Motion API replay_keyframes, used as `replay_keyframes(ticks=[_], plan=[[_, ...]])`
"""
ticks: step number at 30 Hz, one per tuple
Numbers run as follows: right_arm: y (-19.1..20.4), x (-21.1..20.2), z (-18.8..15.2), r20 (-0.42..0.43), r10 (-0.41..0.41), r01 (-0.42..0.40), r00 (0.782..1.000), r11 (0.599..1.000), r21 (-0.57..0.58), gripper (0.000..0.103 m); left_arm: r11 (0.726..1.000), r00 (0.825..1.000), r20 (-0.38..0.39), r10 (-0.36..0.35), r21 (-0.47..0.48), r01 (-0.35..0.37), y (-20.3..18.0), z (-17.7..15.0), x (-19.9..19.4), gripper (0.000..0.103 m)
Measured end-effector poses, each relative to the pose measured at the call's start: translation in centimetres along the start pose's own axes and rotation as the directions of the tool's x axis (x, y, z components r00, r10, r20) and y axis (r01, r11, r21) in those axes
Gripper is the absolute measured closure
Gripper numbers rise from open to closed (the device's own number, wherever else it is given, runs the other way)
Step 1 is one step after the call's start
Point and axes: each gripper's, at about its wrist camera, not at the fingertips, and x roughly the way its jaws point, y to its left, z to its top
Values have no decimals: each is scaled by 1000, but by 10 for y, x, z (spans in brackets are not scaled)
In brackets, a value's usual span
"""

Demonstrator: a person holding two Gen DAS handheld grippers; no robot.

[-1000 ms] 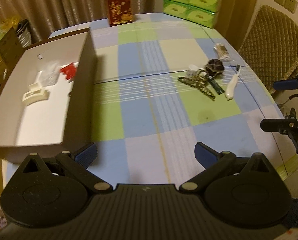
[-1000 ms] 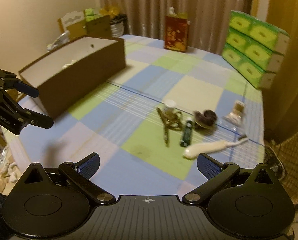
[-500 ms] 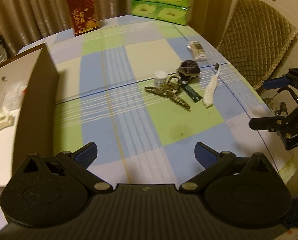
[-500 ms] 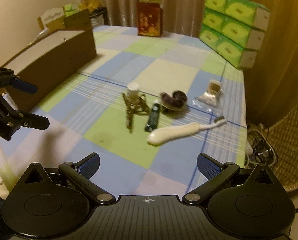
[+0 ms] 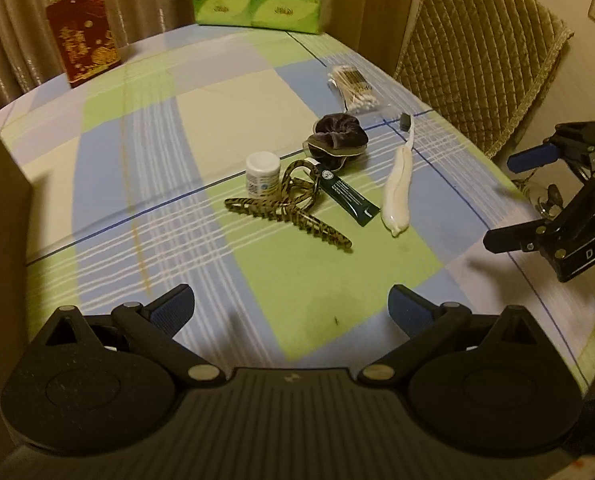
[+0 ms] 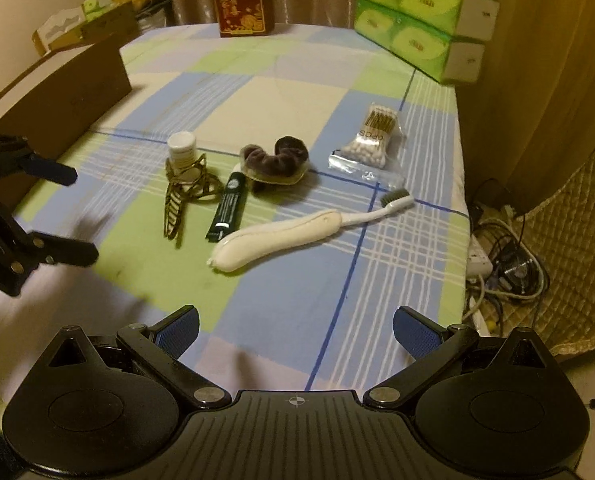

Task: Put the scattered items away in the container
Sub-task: 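Move both open grippers across the tablecloth toward the remaining items, then grasp the leopard-print claw clip with the right gripper while the left gripper grasps the white jar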

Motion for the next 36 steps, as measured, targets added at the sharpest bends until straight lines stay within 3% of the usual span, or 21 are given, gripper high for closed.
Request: replay_keyframes(ticks=[9,11,17,24,26,30,32,36], plan=[[16,17,29,54,99,-99,994,995,-3,4,999,998,-26,49,11,-49,21,6,11,1],[27,24,37,54,122,-120,991,992,-28,27,998,997,-33,64,-8,-64,30,6,10,1],[44,46,57,60,166,-165,984,986,-17,63,994,995,-48,87,-57,-90,51,1,9,2],[46,62,76,75,137,-139,988,990,23,72,986,991,-68,115,-114,-122,68,-7,12,3],[48,66,81,78,142,-144,987,989,26,80,982,990,-73,121,-136,-130,74,-7,13,3],[53,76,88,79,122,-124,989,992,15,85,978,990,-71,125,-158,-135,82,-6,13,3],[56,82,89,67,114,-114,991,993,3,102,978,989,-71,128,-157,-138,83,-6,12,3],[58,79,86,52,141,-140,989,990,-23,103,978,989,-72,131,-156,-140,85,-8,9,3]])
